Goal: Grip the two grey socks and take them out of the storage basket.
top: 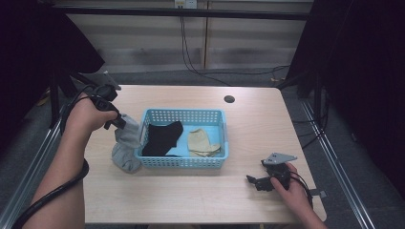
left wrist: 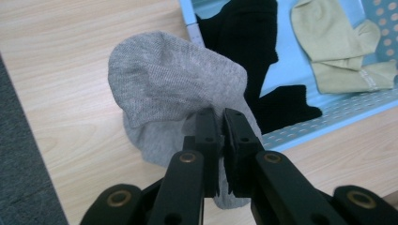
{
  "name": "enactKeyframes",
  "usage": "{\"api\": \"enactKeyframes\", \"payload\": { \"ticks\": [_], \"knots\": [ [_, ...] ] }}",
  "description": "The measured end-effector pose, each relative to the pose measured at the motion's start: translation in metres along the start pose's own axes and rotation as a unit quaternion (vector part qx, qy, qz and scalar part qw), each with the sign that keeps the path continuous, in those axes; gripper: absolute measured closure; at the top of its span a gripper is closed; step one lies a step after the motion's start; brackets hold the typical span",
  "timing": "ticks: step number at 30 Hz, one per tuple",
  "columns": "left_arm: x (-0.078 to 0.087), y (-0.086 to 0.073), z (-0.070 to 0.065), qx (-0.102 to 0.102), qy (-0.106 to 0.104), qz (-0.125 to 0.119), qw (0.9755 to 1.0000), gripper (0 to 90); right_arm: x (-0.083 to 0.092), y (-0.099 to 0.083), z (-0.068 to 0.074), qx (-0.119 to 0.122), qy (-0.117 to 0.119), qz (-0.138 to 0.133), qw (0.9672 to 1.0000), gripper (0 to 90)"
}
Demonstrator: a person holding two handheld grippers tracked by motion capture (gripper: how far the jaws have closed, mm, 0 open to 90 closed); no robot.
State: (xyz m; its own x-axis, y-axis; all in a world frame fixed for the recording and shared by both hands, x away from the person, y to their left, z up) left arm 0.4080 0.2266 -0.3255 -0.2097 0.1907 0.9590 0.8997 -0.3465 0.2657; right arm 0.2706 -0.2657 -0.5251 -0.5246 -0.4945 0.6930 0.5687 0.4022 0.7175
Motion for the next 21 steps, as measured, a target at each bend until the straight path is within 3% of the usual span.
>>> {"api": "enactKeyframes", "payload": {
  "ticks": [11,21],
  "knots": [
    [-0.002,-0.013,0.016,0.005,0.014,-0.003,0.9999,85.6,0.0,0.0,0.0,0.0,0.0,0.0,1.0,11.9],
    [-0.019,-0.02,0.026,0.015,0.017,-0.005,0.9997,85.5,0.0,0.0,0.0,0.001,0.0,-0.001,1.0,11.9]
  ]
}}
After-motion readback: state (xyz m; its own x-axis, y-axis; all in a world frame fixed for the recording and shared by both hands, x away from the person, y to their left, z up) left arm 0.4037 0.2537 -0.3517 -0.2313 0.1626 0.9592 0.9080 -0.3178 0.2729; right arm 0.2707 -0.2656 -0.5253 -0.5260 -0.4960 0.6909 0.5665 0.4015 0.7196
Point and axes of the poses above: each handheld gripper's, and its own axes: x roughly backward along the jaws, y roughly out of its top, z roughly to its left, the point moved 2 cm from there along -x, roughly forward along the jaws, and after that the axes turned 4 degrees about y, right-handed, at the moved point
